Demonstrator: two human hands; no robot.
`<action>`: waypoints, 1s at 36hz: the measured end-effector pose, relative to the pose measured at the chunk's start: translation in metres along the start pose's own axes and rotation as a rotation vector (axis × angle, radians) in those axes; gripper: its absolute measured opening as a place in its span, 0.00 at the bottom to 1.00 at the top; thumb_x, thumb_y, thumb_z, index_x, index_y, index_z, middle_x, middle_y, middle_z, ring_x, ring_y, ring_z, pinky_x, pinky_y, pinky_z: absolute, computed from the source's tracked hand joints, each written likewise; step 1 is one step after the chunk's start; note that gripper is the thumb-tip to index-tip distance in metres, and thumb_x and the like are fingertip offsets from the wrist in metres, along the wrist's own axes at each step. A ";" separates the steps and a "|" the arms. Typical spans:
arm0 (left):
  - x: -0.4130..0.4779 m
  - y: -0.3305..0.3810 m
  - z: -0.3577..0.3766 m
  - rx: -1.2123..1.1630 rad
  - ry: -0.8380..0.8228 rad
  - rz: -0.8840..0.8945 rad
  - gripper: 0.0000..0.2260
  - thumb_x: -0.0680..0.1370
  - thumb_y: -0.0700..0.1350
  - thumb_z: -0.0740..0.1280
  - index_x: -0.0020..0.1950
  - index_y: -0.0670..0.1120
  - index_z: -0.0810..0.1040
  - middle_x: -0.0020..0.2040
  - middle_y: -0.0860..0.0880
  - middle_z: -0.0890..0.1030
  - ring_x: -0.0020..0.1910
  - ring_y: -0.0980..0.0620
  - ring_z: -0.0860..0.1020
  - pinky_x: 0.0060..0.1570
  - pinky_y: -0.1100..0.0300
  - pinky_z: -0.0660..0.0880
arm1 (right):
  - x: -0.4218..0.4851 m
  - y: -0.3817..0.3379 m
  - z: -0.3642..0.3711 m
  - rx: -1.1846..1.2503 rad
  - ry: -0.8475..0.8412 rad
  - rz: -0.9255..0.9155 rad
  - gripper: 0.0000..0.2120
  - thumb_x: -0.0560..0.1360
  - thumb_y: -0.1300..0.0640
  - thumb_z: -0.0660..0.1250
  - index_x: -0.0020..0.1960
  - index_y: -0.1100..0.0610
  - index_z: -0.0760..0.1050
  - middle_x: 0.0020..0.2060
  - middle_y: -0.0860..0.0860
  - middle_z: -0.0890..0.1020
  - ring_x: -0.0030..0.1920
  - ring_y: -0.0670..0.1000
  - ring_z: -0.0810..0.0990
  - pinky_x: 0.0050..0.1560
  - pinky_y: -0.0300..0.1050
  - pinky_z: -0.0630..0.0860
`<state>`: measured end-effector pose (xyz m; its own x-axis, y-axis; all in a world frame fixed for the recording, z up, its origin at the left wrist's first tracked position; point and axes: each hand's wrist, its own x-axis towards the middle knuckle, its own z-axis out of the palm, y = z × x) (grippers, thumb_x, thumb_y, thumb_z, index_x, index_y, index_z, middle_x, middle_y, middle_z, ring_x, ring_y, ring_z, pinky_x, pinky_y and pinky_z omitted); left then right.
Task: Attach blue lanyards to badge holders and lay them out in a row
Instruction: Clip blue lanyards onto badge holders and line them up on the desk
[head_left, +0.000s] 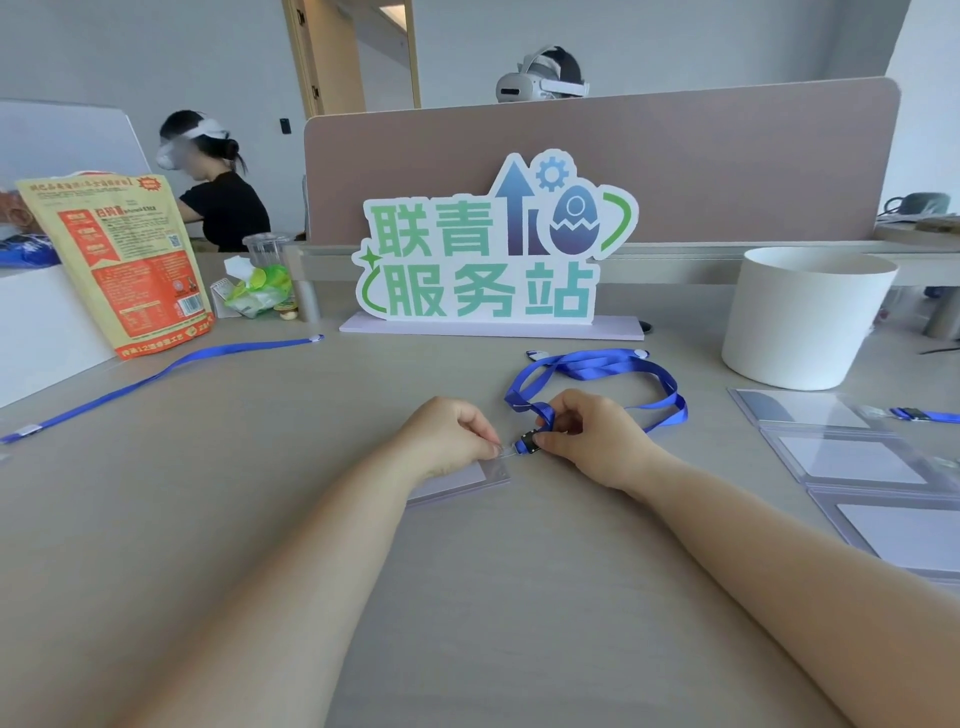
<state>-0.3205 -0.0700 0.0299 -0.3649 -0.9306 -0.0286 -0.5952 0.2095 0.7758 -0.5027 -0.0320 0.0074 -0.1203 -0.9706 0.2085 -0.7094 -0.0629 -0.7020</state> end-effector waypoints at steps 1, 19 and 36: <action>0.000 0.000 0.000 -0.007 0.001 -0.008 0.08 0.71 0.37 0.72 0.35 0.49 0.79 0.32 0.54 0.77 0.35 0.57 0.73 0.38 0.65 0.70 | 0.000 0.000 0.000 -0.001 0.000 -0.002 0.07 0.72 0.53 0.71 0.46 0.55 0.76 0.33 0.44 0.75 0.35 0.46 0.72 0.40 0.40 0.70; 0.003 0.010 0.006 0.033 0.024 -0.110 0.09 0.70 0.37 0.71 0.32 0.48 0.77 0.33 0.53 0.77 0.36 0.54 0.73 0.37 0.64 0.69 | 0.000 0.000 0.003 -0.031 -0.003 0.042 0.09 0.70 0.49 0.71 0.44 0.52 0.75 0.35 0.43 0.76 0.39 0.48 0.74 0.49 0.48 0.74; 0.002 0.011 0.001 0.018 -0.011 -0.085 0.10 0.70 0.36 0.72 0.32 0.48 0.78 0.28 0.53 0.73 0.28 0.56 0.69 0.27 0.66 0.63 | 0.003 -0.014 0.013 -0.177 0.005 0.130 0.13 0.69 0.42 0.69 0.45 0.50 0.77 0.44 0.44 0.81 0.49 0.49 0.77 0.55 0.48 0.66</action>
<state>-0.3288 -0.0687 0.0378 -0.3207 -0.9418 -0.1009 -0.6372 0.1357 0.7586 -0.4841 -0.0372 0.0093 -0.2217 -0.9667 0.1277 -0.7984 0.1047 -0.5929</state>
